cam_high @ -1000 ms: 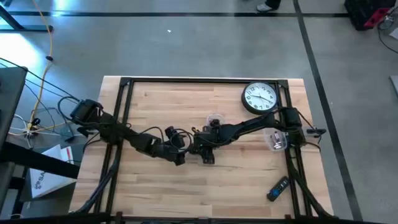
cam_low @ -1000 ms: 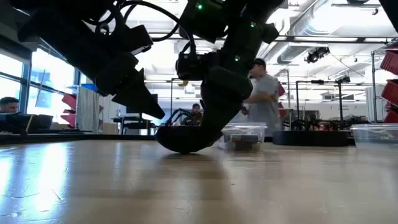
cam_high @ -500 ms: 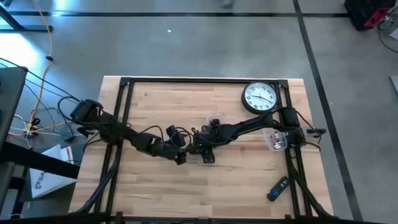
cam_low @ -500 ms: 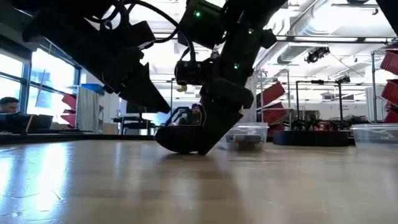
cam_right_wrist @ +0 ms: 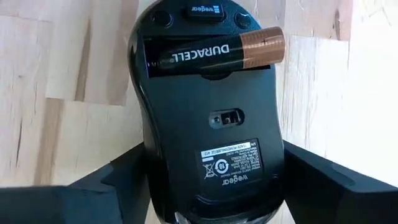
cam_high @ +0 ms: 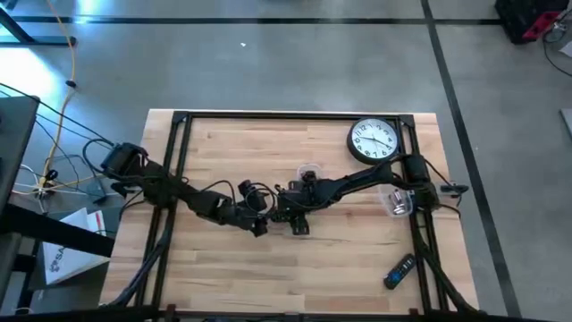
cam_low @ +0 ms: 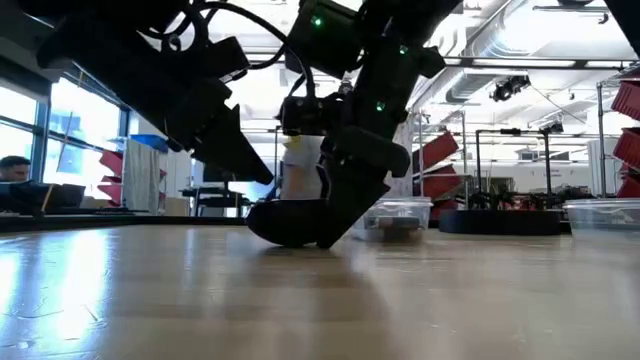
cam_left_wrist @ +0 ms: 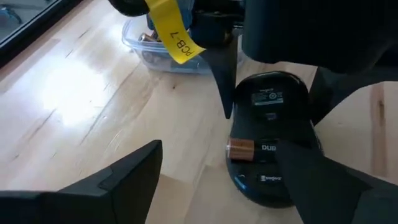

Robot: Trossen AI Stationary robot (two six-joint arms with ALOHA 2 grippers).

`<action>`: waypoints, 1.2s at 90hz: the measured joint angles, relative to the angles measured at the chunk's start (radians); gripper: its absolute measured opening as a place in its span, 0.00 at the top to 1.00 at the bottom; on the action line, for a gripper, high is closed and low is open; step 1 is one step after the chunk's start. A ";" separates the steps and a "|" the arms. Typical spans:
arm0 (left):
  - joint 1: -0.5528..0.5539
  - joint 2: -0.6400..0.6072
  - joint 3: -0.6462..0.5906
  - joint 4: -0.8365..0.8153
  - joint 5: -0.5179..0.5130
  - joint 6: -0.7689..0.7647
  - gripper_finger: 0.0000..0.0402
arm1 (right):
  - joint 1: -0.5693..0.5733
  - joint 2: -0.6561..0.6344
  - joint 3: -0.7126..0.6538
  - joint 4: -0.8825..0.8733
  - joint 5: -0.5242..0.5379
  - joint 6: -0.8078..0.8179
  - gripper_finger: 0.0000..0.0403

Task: Insert battery
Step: Insert the brown battery into the mouse's battery compartment

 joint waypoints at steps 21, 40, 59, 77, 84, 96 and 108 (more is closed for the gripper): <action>0.000 0.000 0.000 -0.009 0.000 -0.002 0.26 | -0.001 0.000 0.000 -0.004 -0.045 0.019 0.31; 0.000 0.000 0.000 -0.008 0.000 -0.004 0.26 | 0.000 0.000 -0.001 -0.006 -0.055 0.046 0.31; 0.000 0.000 0.000 0.006 0.000 -0.019 0.26 | -0.003 0.000 -0.002 0.001 -0.072 0.059 0.31; 0.001 0.000 0.000 0.006 -0.003 -0.020 0.26 | -0.003 0.000 -0.002 0.004 -0.084 0.059 0.31; 0.001 0.000 0.000 0.007 -0.005 -0.020 0.26 | -0.003 0.000 -0.002 0.004 -0.080 0.054 0.31; 0.001 0.000 0.000 0.007 -0.005 -0.020 0.26 | -0.003 0.000 -0.002 0.004 -0.077 0.052 0.28; 0.001 0.000 0.000 0.007 -0.008 -0.020 0.26 | -0.003 0.000 -0.002 0.004 -0.074 0.058 0.19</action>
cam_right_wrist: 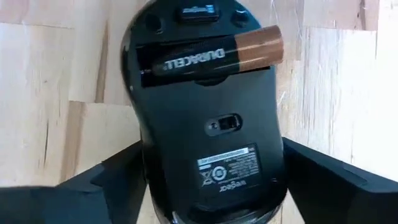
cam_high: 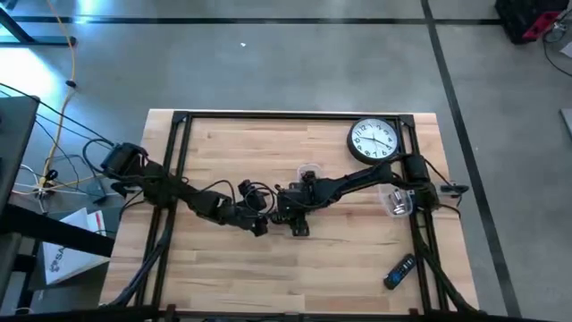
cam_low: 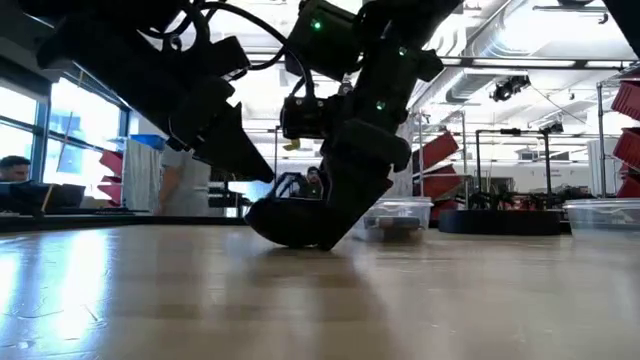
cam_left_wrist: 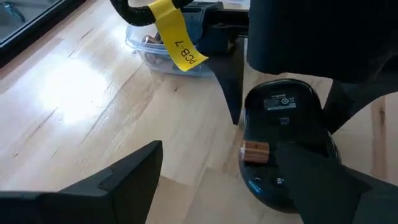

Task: Insert battery
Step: Insert the brown battery into the mouse's battery compartment

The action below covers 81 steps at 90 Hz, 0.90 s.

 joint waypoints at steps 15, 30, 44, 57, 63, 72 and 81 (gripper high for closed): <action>0.000 0.000 0.000 0.001 -0.001 0.000 0.26 | 0.000 0.000 0.000 0.001 -0.008 0.000 0.12; 0.000 0.000 0.000 0.002 -0.009 0.000 0.26 | 0.000 0.000 0.000 0.020 -0.039 -0.008 0.17; 0.000 0.000 0.000 0.002 -0.025 0.000 0.26 | 0.000 0.000 0.000 0.020 -0.034 -0.015 0.26; 0.005 0.000 0.000 0.002 -0.053 -0.010 0.26 | 0.000 0.000 0.000 0.019 -0.016 -0.003 0.33; 0.017 0.000 0.000 0.000 -0.058 -0.031 0.26 | 0.000 0.000 0.000 0.020 0.009 -0.010 0.36; 0.041 0.000 0.000 -0.001 -0.027 -0.052 0.26 | 0.002 0.000 0.000 0.020 0.051 -0.030 0.39; 0.061 0.000 0.000 -0.004 0.006 -0.060 0.26 | 0.009 0.000 0.001 0.020 0.094 -0.050 0.39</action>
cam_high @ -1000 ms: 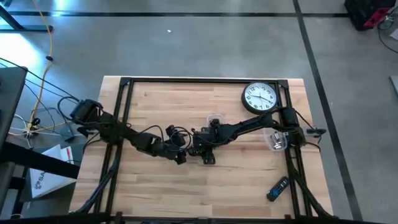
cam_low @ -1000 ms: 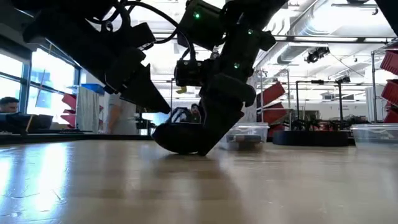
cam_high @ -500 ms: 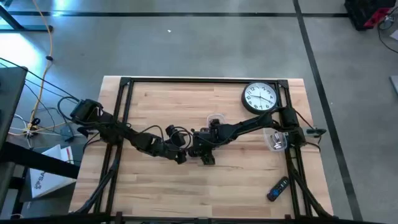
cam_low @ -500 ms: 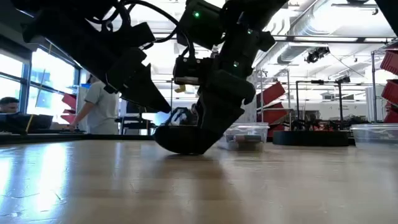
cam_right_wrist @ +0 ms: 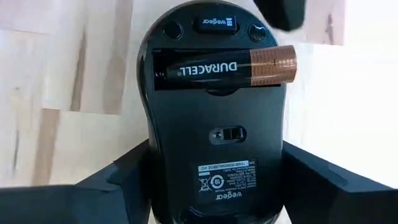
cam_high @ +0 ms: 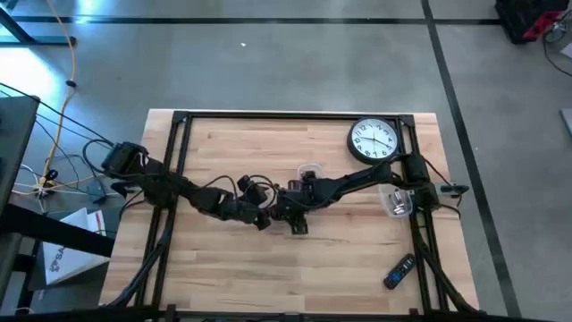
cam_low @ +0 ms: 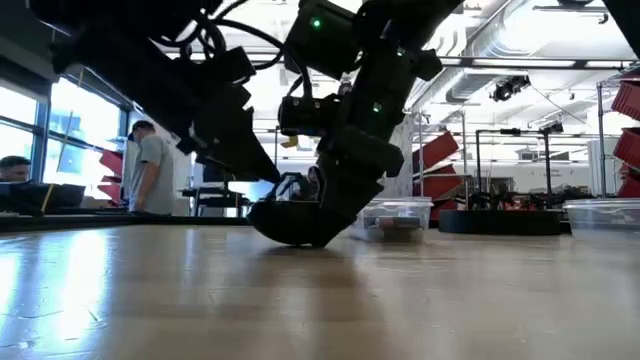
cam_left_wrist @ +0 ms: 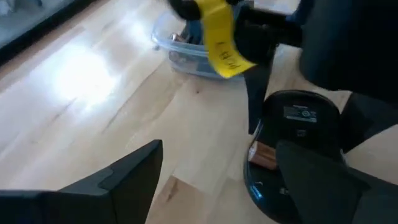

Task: Insert battery
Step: Insert the brown battery into the mouse's battery compartment

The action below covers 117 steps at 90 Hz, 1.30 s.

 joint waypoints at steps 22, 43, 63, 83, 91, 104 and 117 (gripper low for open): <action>0.031 0.001 0.000 -0.017 -0.041 0.010 0.27 | 0.025 0.000 0.001 0.000 0.059 -0.058 0.39; 0.040 0.001 0.000 0.002 0.073 0.101 0.30 | 0.026 0.000 0.001 0.001 0.067 -0.059 0.39; 0.037 -0.040 0.000 0.006 0.182 0.238 0.32 | 0.027 0.000 0.001 0.000 0.067 -0.059 0.39; 0.037 -0.033 0.000 0.022 0.284 0.260 0.32 | 0.027 0.000 0.001 0.002 0.067 -0.060 0.39; 0.038 -0.015 0.000 0.057 0.320 0.262 0.32 | 0.027 0.000 0.001 0.006 0.067 -0.060 0.39; 0.028 0.014 0.000 0.106 0.369 0.287 0.32 | 0.027 0.000 0.000 0.006 0.067 -0.048 0.39; 0.017 0.017 0.000 0.087 0.351 0.296 0.34 | 0.027 0.000 0.000 0.006 0.066 -0.047 0.39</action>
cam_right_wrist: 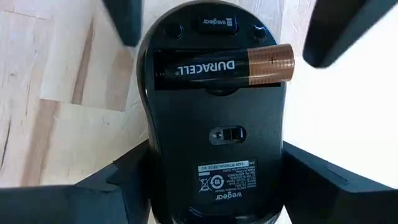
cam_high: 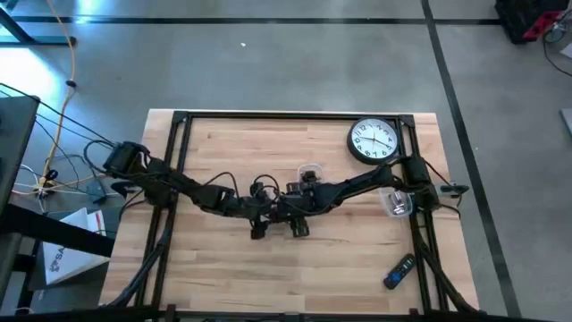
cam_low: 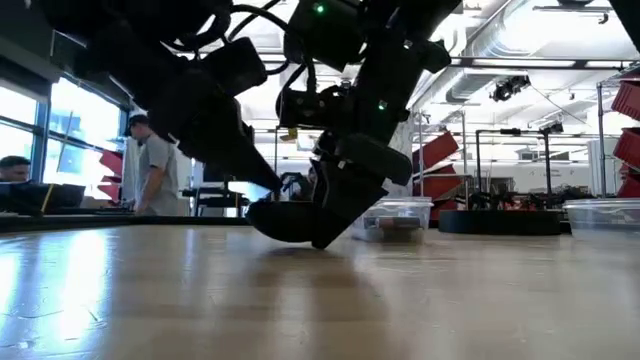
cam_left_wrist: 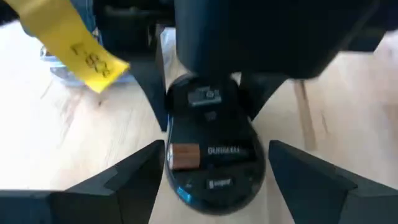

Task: Insert battery
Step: Insert the brown battery into the mouse's battery compartment

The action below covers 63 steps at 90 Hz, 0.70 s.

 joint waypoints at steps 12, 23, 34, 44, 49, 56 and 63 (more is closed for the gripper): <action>-0.003 0.000 0.000 0.000 -0.026 0.002 0.39 | 0.000 0.000 0.000 0.003 0.000 0.000 0.39; -0.003 0.000 0.000 0.000 -0.054 0.002 0.44 | 0.000 0.000 0.000 0.005 -0.001 0.003 0.39; 0.000 0.000 0.000 0.001 -0.057 0.000 0.48 | 0.000 0.000 0.000 0.006 -0.001 0.002 0.39; 0.000 0.000 0.000 0.003 -0.057 -0.003 0.51 | 0.000 0.000 0.000 0.006 -0.001 0.003 0.39; 0.000 0.000 0.000 0.006 -0.056 -0.007 0.52 | 0.000 0.000 0.000 0.007 -0.001 0.002 0.39; 0.000 0.000 0.000 0.005 -0.057 -0.007 0.53 | 0.000 0.000 0.000 0.007 -0.002 0.001 0.39; 0.001 0.000 0.000 0.005 -0.064 -0.007 0.55 | 0.000 0.000 0.000 0.007 -0.002 0.000 0.39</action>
